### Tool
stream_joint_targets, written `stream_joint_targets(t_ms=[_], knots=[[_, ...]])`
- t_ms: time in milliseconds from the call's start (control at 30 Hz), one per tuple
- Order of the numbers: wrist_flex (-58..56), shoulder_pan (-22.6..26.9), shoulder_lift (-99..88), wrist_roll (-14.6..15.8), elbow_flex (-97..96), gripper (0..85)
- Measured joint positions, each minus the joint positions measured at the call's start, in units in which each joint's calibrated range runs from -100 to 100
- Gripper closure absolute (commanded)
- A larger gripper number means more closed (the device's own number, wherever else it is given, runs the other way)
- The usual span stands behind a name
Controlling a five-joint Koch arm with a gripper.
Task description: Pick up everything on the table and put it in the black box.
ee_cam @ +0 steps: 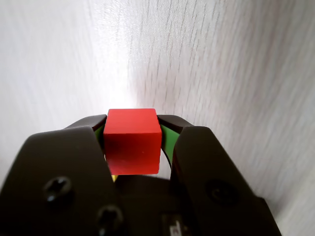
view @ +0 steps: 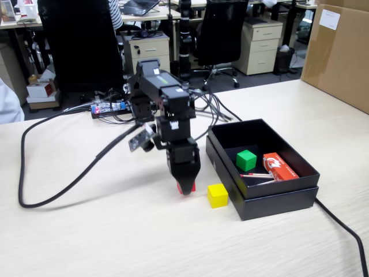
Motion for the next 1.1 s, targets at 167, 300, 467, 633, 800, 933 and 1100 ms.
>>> stream_joint_targets(t_ms=[167, 300, 467, 633, 800, 933, 1100], knots=[[-0.85, 3.96, -20.58, 0.05, -4.29, 84.6], [-2.01, 9.96, -27.18, 1.47, -5.02, 84.6], [-2.09, 15.92, -22.52, 2.78, -1.73, 84.6], [-2.09, 18.32, -7.77, 4.3, -0.37, 84.6], [-1.94, 18.51, 1.94, 4.35, 4.56, 84.6], [-1.94, 18.51, 4.27, 4.4, 4.75, 79.9], [-1.94, 18.36, 4.92, 4.59, 4.2, 54.3]])
